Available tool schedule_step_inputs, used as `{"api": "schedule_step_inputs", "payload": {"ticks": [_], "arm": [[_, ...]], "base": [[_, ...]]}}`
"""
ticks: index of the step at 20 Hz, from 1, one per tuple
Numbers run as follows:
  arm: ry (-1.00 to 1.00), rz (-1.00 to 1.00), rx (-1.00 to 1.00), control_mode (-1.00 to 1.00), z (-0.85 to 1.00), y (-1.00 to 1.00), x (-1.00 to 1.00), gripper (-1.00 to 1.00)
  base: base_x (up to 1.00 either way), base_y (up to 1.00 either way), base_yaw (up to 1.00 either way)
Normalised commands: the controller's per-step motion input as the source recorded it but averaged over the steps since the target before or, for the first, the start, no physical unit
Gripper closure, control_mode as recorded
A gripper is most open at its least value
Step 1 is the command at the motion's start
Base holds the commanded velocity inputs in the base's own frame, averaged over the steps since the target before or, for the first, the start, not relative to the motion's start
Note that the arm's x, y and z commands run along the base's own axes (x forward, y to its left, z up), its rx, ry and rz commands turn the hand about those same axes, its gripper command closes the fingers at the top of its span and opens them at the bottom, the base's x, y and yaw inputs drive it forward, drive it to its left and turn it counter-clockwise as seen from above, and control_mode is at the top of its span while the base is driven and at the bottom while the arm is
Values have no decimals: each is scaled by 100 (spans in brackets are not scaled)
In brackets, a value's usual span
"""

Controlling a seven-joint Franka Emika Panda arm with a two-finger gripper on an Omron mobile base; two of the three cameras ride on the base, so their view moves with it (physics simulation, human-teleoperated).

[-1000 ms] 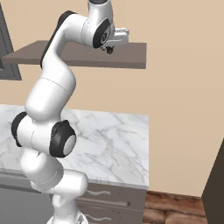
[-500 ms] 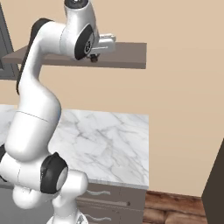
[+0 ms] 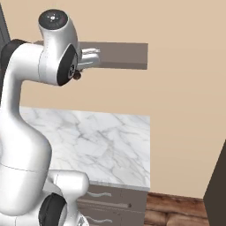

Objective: Locate and retrieve the soap dispenser and dish brush from the cabinet. Place them next to the sink.

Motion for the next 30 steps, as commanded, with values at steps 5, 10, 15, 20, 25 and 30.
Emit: {"api": "schedule_step_inputs", "payload": {"ticks": [5,10,15,20,25,30], "arm": [[0,22,0,-100,-7,16,-54,100],[0,17,0,-100,-17,4,-47,100],[0,16,0,-100,-19,10,-39,100],[-5,12,-2,-100,-15,2,-18,100],[-5,11,-3,-100,-47,5,-21,100],[-3,8,-5,-100,-48,6,-20,100]], "base": [[0,0,0],[0,0,0],[0,0,0],[0,0,0],[0,0,0],[0,0,0]]}}
